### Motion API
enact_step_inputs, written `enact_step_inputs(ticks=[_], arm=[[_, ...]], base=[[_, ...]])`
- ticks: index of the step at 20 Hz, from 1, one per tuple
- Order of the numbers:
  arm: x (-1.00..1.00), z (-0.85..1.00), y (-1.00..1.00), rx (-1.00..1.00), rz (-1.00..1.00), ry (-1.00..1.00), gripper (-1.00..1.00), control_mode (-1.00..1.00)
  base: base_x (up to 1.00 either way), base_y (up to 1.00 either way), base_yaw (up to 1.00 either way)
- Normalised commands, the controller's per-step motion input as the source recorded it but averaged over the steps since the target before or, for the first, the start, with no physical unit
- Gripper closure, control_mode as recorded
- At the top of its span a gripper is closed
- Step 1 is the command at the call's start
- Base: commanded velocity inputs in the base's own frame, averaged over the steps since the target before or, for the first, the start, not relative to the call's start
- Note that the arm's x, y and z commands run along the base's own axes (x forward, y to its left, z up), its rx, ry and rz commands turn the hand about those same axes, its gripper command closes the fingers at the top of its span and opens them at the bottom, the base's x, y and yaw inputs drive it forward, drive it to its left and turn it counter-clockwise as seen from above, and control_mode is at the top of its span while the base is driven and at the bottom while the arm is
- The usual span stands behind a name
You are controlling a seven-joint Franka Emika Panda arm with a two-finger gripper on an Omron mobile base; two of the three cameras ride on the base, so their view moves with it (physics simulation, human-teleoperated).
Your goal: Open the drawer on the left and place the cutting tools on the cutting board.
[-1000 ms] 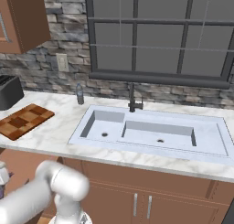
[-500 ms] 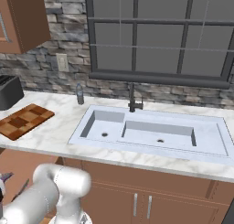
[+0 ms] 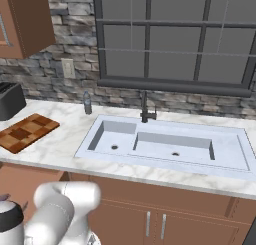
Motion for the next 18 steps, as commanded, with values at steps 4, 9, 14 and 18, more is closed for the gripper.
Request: enact_step_inputs(ticks=[4,9,14,18], arm=[[-0.64,0.04,-0.09,0.05,0.0,0.0,-1.0,-1.0],[-0.47,0.32,-0.06,0.04,-0.01,-0.02,-1.0,-1.0],[0.5,0.52,-0.07,0.0,-0.11,-0.14,-1.0,-1.0],[0.86,0.46,-0.13,-0.01,-0.13,-0.17,-1.0,-1.0]], base=[[0.0,0.0,0.0],[0.0,0.0,0.0],[0.0,0.0,0.0],[0.0,0.0,0.0]])
